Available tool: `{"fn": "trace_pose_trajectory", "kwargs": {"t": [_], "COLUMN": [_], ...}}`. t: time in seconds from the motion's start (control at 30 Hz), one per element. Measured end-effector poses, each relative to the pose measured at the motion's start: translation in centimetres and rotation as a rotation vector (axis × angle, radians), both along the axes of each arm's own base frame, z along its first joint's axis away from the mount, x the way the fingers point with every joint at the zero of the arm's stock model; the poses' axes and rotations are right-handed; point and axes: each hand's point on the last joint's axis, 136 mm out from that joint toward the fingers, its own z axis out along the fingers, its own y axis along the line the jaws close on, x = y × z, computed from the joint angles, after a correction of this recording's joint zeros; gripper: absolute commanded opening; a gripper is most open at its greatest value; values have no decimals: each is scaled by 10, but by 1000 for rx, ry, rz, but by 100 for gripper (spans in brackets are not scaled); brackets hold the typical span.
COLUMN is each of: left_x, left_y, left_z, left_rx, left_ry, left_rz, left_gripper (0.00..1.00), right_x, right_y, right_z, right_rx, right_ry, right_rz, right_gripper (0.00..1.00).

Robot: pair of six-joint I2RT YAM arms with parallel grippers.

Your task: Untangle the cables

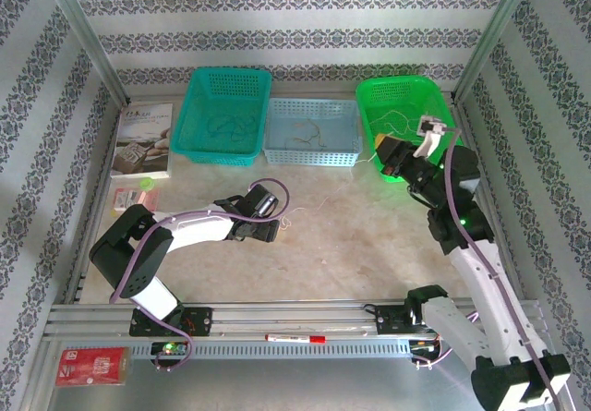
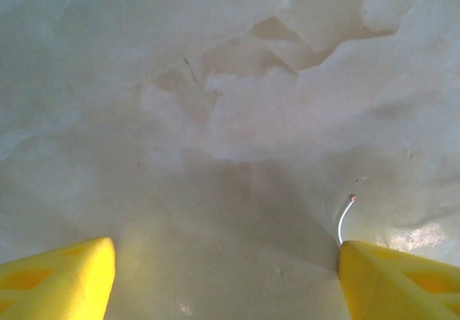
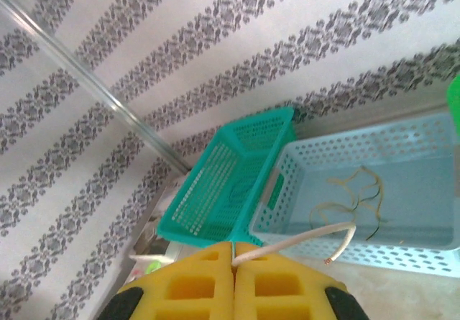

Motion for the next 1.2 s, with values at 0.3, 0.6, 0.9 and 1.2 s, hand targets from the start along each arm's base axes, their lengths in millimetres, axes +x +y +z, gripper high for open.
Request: {"fn": "trace_pose_trajectory", "kwargs": {"t": [0.3, 0.6, 0.9, 1.2], "left_x": [0, -1, 0, -3], "left_y": [0, -1, -1, -2], "left_z": [0, -1, -1, 9], "left_rx": [-1, -2, -9, -22], "left_ry": [0, -5, -14, -18], "left_rz": [-1, -5, -6, -22], "left_gripper": [79, 79, 80, 89], "right_x": [-3, -5, 10, 1], "right_y": [-51, -110, -87, 17], "right_z": [28, 49, 52, 28], "right_rx": [29, 101, 170, 85], "right_ry": [-76, -119, -96, -33], "right_rz": [-191, -441, -309, 70], "right_gripper": [0, 0, 0, 0]}}
